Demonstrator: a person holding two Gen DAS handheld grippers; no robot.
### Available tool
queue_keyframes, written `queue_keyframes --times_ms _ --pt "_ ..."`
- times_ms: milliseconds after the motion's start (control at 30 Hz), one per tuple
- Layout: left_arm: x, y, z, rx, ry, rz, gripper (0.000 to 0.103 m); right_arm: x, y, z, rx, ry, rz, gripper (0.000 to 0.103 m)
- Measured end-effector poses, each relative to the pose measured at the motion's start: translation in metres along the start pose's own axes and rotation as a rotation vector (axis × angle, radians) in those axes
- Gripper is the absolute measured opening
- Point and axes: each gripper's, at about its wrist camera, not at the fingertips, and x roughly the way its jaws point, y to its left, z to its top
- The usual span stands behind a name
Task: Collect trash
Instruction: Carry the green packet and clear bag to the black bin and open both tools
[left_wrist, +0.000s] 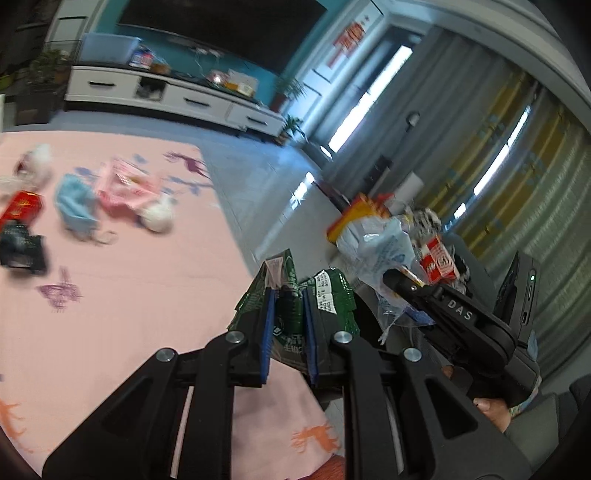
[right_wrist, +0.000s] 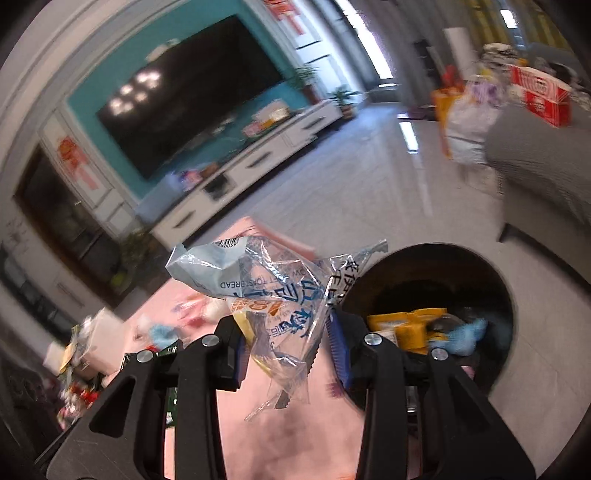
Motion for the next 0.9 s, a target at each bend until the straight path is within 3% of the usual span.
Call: queue_keyframes --times_ms 233,467,667,900 --pt "0.074 -0.044 -0.011 0.08 0.105 -0.005 0.016 0.006 -0.037 0.006 0.063 -0.013 -0.115 0.039" --pt "0.124 -0.062 -0.025 0.095 0.214 -0.022 0.016 0.014 -0.072 0.009 0.16 0.001 -0.175 0.039" --pt "0.146 -0.069 -0.032 0.1 0.288 -0.095 0.017 0.013 -0.087 0.006 0.208 0.009 -0.228 0.039" --pt "0.161 -0.072 -0.04 0.111 0.326 -0.1 0.017 0.013 -0.088 0.004 0.205 0.012 -0.265 0.04"
